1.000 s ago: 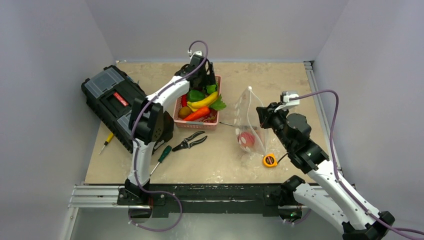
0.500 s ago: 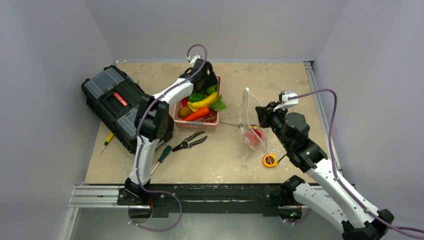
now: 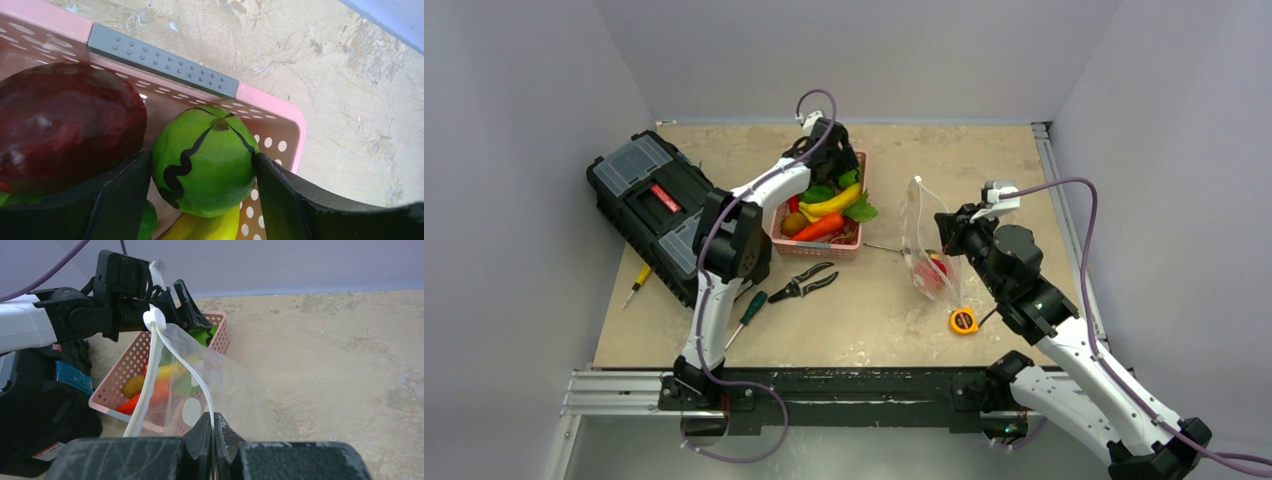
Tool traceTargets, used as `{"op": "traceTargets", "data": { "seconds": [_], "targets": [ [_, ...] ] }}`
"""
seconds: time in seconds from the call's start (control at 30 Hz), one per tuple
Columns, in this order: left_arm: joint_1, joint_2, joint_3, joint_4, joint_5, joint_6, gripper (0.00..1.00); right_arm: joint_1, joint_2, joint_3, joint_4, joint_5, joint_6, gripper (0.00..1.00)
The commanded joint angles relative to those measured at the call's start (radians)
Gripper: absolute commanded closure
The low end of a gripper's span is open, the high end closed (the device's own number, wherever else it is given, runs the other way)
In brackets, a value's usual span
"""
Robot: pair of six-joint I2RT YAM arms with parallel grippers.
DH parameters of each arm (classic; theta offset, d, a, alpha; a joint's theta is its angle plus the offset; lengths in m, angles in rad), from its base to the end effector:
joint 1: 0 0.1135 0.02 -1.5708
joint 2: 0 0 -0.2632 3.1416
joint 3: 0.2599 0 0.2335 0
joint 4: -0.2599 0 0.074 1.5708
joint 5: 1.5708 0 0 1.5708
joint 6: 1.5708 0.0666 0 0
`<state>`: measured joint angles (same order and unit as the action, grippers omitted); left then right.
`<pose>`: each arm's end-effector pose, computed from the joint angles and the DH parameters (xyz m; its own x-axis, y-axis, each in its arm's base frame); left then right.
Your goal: Place the food in the zip-top bag and seal the zipper
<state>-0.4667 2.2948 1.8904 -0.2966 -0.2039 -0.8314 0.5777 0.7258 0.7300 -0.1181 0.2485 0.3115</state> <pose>0.4810 -0.2272 0.1873 -0.6116 -0.5021 -0.6114 -0.2218 0.8507 -0.4766 0.1649 0.0880 0.3334 -0.1901 0.2307 -0.9543 -0.2798 0.9190 0.2779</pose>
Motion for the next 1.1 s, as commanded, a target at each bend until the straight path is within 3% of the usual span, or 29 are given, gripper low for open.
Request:
{"op": "traceTargets", "data": {
  "seconds": [0.0,0.37,0.7,0.9,1.07],
  "targets": [
    [0.003,-0.103,-0.036,0.033,0.003,0.06,0.47,0.003,-0.01,0.002,0.049,0.009,-0.014,1.0],
    [0.008,-0.404,-0.182,-0.036,0.041,0.123,0.53,0.002,-0.018,0.0,0.046,0.001,-0.012,1.0],
    [0.008,-0.769,-0.458,-0.038,0.456,0.128,0.55,0.003,-0.001,0.001,0.04,-0.017,-0.01,1.0],
    [-0.01,-0.985,-0.66,0.154,0.778,0.033,0.55,0.002,0.002,0.004,0.032,-0.029,-0.007,1.0],
    [-0.135,-1.08,-0.695,0.245,0.844,0.016,0.55,0.003,0.02,0.012,0.024,-0.04,-0.019,1.0]
  ]
}}
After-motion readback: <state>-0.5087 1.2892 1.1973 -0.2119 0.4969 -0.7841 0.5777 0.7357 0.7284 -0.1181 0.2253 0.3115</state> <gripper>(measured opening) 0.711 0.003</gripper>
